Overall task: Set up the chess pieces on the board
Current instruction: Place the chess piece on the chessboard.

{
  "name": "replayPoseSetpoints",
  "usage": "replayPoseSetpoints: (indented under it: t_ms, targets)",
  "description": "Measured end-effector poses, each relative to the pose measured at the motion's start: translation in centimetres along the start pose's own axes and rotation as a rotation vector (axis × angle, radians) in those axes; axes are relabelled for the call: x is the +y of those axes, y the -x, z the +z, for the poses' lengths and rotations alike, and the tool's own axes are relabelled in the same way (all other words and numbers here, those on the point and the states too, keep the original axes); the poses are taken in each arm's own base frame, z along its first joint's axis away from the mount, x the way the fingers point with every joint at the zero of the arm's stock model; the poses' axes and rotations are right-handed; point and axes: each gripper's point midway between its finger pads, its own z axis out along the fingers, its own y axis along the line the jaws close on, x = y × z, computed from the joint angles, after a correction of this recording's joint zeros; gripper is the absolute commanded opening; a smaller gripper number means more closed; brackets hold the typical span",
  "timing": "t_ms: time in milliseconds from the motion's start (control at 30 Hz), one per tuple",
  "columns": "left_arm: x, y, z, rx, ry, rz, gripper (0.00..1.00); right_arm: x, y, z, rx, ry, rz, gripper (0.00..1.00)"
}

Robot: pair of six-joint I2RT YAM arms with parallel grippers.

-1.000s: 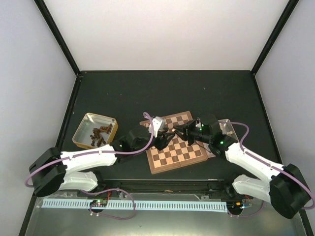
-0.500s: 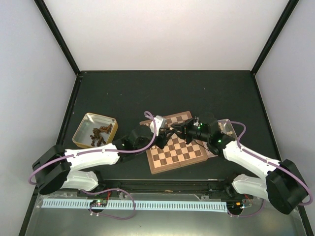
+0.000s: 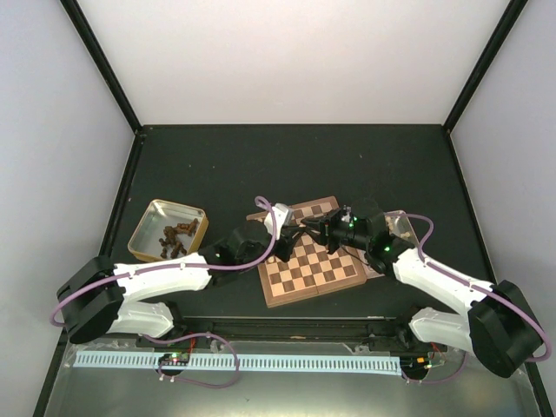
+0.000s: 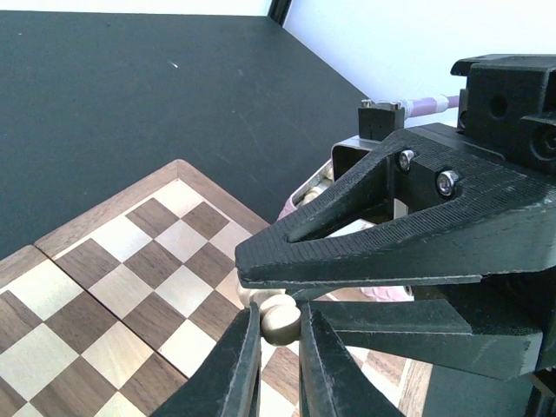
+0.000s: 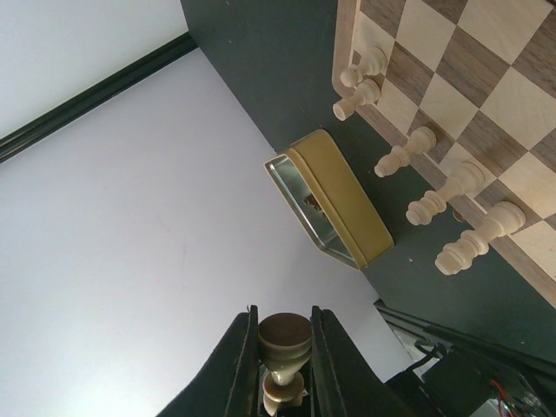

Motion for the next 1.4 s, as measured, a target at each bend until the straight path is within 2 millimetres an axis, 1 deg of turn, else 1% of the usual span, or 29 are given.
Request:
replayPoseSetpoints:
  t_ms: [67, 200, 300, 333, 400, 500, 600, 667, 733, 867, 967, 1100, 1300, 1400]
  targets:
    - [0.0, 0.0, 0.0, 0.008, 0.004, 0.008, 0.02, 0.0, 0.0, 0.0, -0.001, 0.0, -0.002, 0.19]
    - [-0.1, 0.2, 0.1, 0.037, 0.017, 0.017, 0.02, -0.1, -0.1, 0.0, 0.005, -0.004, -0.025, 0.42]
    - [-0.2, 0.5, 0.0, 0.076, 0.035, 0.023, 0.02, -0.3, -0.1, 0.0, 0.007, -0.012, -0.068, 0.56]
    - [-0.2, 0.5, 0.0, 0.092, 0.043, 0.024, 0.02, -0.4, 0.1, 0.0, 0.001, -0.016, -0.088, 0.6]
    - [0.1, 0.3, -0.2, 0.137, 0.062, 0.026, 0.02, -0.4, 0.5, -0.1, -0.01, -0.018, -0.11, 0.63]
    - [0.6, -0.2, -0.6, 0.213, 0.087, 0.025, 0.01, 0.4, 1.8, -0.8, -0.034, 0.006, -0.167, 0.65]
    - [1.3, -0.7, -0.9, 0.305, 0.117, 0.017, 0.01, 1.2, 3.5, -2.2, -0.082, 0.037, -0.223, 0.66]
    - [2.0, -1.0, -0.8, 0.37, 0.147, 0.01, 0.01, 1.5, 4.6, -3.3, -0.122, 0.04, -0.27, 0.66]
    - [2.7, -1.3, -0.6, 0.433, 0.18, 0.007, 0.02, 1.6, 5.3, -4.1, -0.152, 0.035, -0.319, 0.66]
    - [4.7, -2.0, 0.0, 0.54, 0.252, -0.009, 0.01, 0.5, 6.1, -5.2, -0.192, -0.023, -0.403, 0.66]
    - [6.7, -3.5, 0.3, 0.632, 0.314, -0.032, 0.02, -0.4, 6.5, -5.9, -0.223, -0.069, -0.453, 0.66]
    - [8.6, -5.0, 0.4, 0.725, 0.378, -0.056, 0.02, -0.9, 7.1, -6.7, -0.263, -0.1, -0.494, 0.66]
    - [10.4, -5.1, 1.0, 0.764, 0.449, -0.078, 0.01, -1.2, 8.0, -7.4, -0.288, -0.123, -0.507, 0.66]
    - [11.3, -5.4, 1.2, 0.776, 0.482, -0.087, 0.02, -1.2, 8.0, -7.4, -0.28, -0.12, -0.508, 0.66]
